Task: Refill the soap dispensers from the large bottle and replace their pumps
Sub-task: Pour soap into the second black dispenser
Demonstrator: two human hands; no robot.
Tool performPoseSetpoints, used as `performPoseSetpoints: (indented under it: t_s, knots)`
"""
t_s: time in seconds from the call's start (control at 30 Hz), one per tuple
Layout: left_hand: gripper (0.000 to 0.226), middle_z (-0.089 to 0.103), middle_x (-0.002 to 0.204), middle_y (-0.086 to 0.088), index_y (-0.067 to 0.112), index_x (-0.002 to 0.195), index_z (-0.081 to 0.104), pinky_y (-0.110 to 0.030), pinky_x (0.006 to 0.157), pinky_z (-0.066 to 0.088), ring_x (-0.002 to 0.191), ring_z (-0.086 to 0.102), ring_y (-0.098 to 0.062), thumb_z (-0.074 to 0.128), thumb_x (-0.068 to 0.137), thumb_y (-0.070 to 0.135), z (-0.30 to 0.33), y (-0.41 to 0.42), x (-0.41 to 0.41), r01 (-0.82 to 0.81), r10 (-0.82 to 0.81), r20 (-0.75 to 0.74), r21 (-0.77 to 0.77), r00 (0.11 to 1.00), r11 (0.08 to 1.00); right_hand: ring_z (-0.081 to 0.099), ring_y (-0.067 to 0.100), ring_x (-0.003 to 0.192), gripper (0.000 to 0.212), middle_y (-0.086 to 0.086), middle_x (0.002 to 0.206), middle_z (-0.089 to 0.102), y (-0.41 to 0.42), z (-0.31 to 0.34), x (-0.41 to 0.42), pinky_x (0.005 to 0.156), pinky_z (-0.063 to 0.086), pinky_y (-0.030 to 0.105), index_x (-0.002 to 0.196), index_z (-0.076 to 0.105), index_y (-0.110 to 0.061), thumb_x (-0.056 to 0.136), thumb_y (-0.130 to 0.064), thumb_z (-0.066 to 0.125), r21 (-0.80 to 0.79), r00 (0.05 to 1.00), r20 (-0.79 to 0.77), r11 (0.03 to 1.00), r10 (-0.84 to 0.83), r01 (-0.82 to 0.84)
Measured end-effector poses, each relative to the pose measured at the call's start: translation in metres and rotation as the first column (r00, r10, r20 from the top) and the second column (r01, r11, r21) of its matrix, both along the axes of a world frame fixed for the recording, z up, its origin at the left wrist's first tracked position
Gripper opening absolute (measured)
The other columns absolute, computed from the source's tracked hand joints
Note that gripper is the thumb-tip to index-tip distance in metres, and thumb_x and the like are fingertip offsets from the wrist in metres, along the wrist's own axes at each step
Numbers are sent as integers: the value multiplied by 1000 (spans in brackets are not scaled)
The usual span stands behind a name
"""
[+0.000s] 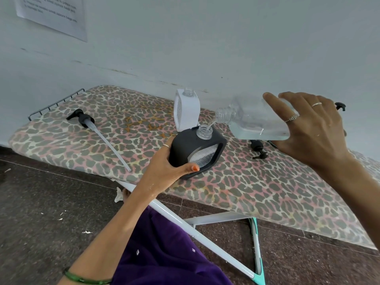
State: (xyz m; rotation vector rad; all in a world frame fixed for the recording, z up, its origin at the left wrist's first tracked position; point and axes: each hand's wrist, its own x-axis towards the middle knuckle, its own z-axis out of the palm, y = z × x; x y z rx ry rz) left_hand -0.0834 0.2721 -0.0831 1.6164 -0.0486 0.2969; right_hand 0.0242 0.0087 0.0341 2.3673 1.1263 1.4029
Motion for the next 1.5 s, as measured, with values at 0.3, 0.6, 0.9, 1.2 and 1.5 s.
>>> performPoseSetpoints:
  t_s: [0.3, 0.6, 0.9, 1.2, 1.5]
  knots:
    - [82, 66, 115, 19, 43, 117, 50, -21, 93, 50, 113, 60, 0, 79, 46, 71, -1, 1, 1, -11, 11, 2, 26, 1000, 1000, 60, 41, 101, 51, 18, 116, 62, 1, 3, -1, 79, 45, 51, 135, 46, -18, 86, -32, 52, -1, 1000, -16, 1000, -10, 10]
    - [81, 65, 110, 28, 47, 113, 49, -19, 92, 50, 111, 59, 5, 77, 43, 75, -1, 1, 1, -24, 24, -7, 39, 1000, 999, 60, 42, 101, 52, 20, 116, 62, -1, 2, 0, 79, 45, 51, 136, 46, -18, 86, -31, 50, -12, 1000, -24, 1000, -2, 2]
    - [81, 66, 111, 25, 44, 114, 50, -25, 95, 50, 111, 60, 2, 78, 44, 74, -1, 0, 1, -20, 21, -10, 51, 1000, 998, 61, 41, 100, 61, 19, 115, 62, -1, -1, 0, 79, 44, 50, 135, 48, -17, 77, -24, 68, -26, 1000, -11, 1000, 0, 0]
    - [89, 63, 122, 11, 40, 120, 48, -37, 102, 49, 117, 59, -5, 79, 43, 74, 0, 1, 1, -24, 25, -14, 52, 1000, 998, 61, 40, 100, 67, 19, 115, 62, 0, -4, -1, 79, 44, 50, 135, 48, -17, 73, -23, 74, -39, 1000, -24, 999, -10, 9]
    - [85, 64, 118, 17, 43, 116, 50, -29, 96, 51, 113, 60, -1, 79, 42, 73, -1, 1, 0, -25, 26, -27, 38, 999, 999, 62, 41, 99, 68, 20, 113, 63, 3, -11, -6, 77, 46, 51, 133, 49, -16, 71, -23, 76, -14, 996, -88, 1000, -13, 11]
